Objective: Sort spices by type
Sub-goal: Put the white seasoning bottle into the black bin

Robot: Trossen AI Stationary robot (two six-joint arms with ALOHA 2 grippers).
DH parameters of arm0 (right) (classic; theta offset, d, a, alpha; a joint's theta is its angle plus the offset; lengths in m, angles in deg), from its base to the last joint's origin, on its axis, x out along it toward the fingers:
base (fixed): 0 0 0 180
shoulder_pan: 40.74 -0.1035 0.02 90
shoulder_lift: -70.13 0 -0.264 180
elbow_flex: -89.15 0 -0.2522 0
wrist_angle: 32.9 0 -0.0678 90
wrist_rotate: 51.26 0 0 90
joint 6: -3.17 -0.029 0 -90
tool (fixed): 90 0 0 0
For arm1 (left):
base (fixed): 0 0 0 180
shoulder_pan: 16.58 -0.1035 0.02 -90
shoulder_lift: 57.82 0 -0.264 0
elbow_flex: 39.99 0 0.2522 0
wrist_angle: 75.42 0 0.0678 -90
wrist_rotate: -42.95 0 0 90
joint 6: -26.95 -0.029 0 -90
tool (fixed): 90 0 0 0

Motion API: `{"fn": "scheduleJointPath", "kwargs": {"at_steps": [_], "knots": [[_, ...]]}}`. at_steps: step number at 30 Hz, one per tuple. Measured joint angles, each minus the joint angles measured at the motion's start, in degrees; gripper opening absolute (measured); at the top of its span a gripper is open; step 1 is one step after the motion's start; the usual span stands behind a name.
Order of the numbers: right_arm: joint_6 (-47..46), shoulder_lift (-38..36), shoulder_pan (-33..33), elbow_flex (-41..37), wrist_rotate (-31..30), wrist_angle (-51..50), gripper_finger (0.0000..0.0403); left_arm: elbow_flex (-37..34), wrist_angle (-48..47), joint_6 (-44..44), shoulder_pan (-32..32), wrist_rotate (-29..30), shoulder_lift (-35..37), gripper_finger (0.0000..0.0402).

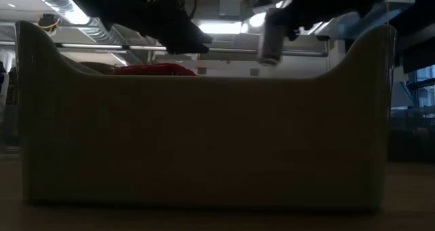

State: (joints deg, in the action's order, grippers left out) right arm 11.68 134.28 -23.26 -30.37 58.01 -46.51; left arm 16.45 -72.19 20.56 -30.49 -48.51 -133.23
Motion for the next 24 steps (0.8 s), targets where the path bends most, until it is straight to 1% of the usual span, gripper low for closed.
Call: {"fn": "scheduleJointPath", "kwargs": {"at_steps": [5, 8, 12, 17, 21, 24], "knots": [[-0.9, -6.8, -4.2, 0.0, -8.3, -11.6, 0.0200, 0.0, 0.2, 0.3, 0.0, 0.3, -0.2, 0.0310], [-3.8, -10.3, -7.0, 0.0, -11.1, -16.9, 0.0200, 0.0, 0.2, 0.6, 0.0, 0.4, -0.2, 0.0310], [-8.6, -14.2, -10.5, 0.0, -12.7, -23.2, 0.0200, 0.0, 0.2, 1.3, 0.0, 0.4, -0.2, 0.0310], [-14.3, -16.7, -15.1, 0.0, -12.5, -29.8, 0.0200, 0.0, 0.2, 1.6, 0.0, 0.4, -0.2, 0.0310], [-18.2, -17.6, -19.4, 0.0, -11.8, -32.3, 0.0200, 0.0, 0.2, 1.9, 0.0, 0.4, -0.2, 0.0310], [-21.2, -17.7, -23.1, 0.0, -14.3, -32.9, 0.0200, 0.0, 0.2, 2.3, 0.0, 0.4, -0.2, 0.0310]]}}
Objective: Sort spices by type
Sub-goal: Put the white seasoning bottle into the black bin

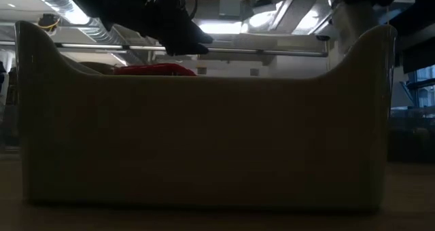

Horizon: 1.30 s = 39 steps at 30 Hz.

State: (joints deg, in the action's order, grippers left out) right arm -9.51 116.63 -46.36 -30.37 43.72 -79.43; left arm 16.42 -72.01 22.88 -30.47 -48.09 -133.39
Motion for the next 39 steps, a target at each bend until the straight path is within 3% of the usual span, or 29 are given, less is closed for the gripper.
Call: {"fn": "scheduleJointPath", "kwargs": {"at_steps": [10, 15, 20, 39], "knots": [[-7.2, 0.0, -9.1, -7.2, -15.8, -0.2, 0.0200, 0.0, 0.0, 0.8, 0.0, 0.0, 0.0, 0.0310], [-11.1, 0.0, -11.8, -12.9, -19.9, 1.9, 0.0200, 0.0, 0.3, 1.9, 0.0, 0.0, 0.0, 0.0310], [-11.1, 0.5, -13.9, -18.5, -22.0, 11.6, 0.0200, 0.0, 0.3, 2.4, 0.0, 0.0, 0.0, 0.0310], [-9.6, 0.6, -14.6, -31.4, -22.5, 28.2, 0.0200, 0.0, 3.3, 4.8, 1.2, 0.2, 0.0, 0.0310]]}}
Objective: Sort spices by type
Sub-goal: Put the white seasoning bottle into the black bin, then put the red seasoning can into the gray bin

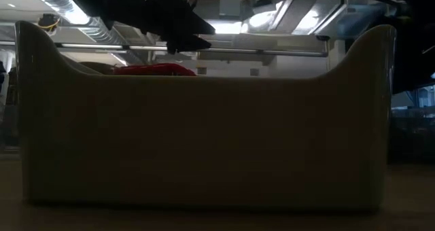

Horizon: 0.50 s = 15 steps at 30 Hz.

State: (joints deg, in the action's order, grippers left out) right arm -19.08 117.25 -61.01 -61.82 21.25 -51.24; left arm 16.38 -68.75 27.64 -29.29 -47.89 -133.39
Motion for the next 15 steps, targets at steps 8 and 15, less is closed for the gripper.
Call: {"fn": "scheduleJointPath", "kwargs": {"at_steps": [8, 15], "knots": [[-0.2, 0.0, 0.0, -0.4, 0.1, 0.4, 0.0295, 0.0, -0.1, 0.5, 0.0, 0.0, 0.0, 0.0310], [0.1, 0.0, 0.0, 2.3, 0.1, -0.5, 0.0336, 0.0, -0.1, 0.6, 0.0, 0.0, 0.0, 0.0310]]}}
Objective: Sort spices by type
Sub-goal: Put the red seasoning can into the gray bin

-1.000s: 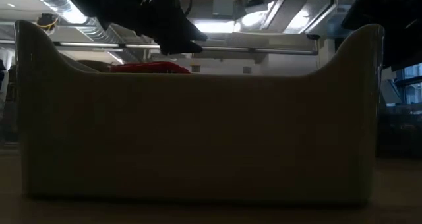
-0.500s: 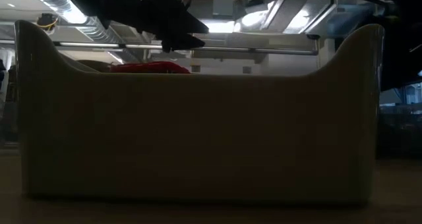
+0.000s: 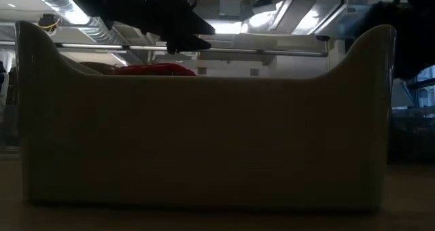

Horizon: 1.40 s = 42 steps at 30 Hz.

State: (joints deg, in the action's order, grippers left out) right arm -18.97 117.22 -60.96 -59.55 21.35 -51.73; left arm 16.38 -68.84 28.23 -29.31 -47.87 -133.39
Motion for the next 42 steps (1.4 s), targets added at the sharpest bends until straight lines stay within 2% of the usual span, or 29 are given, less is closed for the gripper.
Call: {"fn": "scheduleJointPath", "kwargs": {"at_steps": [6, 12, 15, 18, 20, 25, 34, 38, 42], "knots": [[2.0, 0.0, 0.0, 6.6, -1.5, -8.1, 0.0329, 0.0, -0.2, -1.3, 0.0, 0.1, 0.0, 0.0310], [9.1, 0.0, 0.0, 14.8, -11.4, -13.0, 0.0325, 0.0, -2.0, -2.0, -0.8, 1.9, 0.2, 0.0310], [13.9, 0.0, 0.4, 17.5, -18.7, -12.9, 0.0325, 0.0, -5.6, -2.7, -1.3, 3.0, 0.2, 0.0310], [17.3, 0.0, 3.2, 19.6, -23.5, -12.9, 0.0325, 0.0, -8.4, -2.8, -2.1, 5.1, 0.2, 0.0310], [19.0, 0.0, 6.4, 20.3, -24.1, -13.0, 0.0325, 0.0, -10.4, -3.7, -2.7, 5.5, 0.2, 0.0310], [21.2, 0.0, 18.5, 20.5, -22.8, -12.6, 0.0325, 0.0, -11.1, -6.2, -3.9, 5.7, -0.4, 0.0310], [28.8, 0.4, 45.3, 20.5, -12.8, -7.7, 0.0325, 0.0, -11.3, -13.7, -3.9, 5.7, -0.4, 0.0310], [30.9, 3.2, 56.3, 22.9, -7.5, -7.0, 0.0325, 0.0, -10.8, -14.3, -3.9, 5.7, -0.8, 0.0310], [32.1, 8.9, 65.0, 27.1, -1.1, -10.0, 0.0325, 0.0, -10.8, -15.0, -3.9, 5.7, -1.1, 0.0310]]}}
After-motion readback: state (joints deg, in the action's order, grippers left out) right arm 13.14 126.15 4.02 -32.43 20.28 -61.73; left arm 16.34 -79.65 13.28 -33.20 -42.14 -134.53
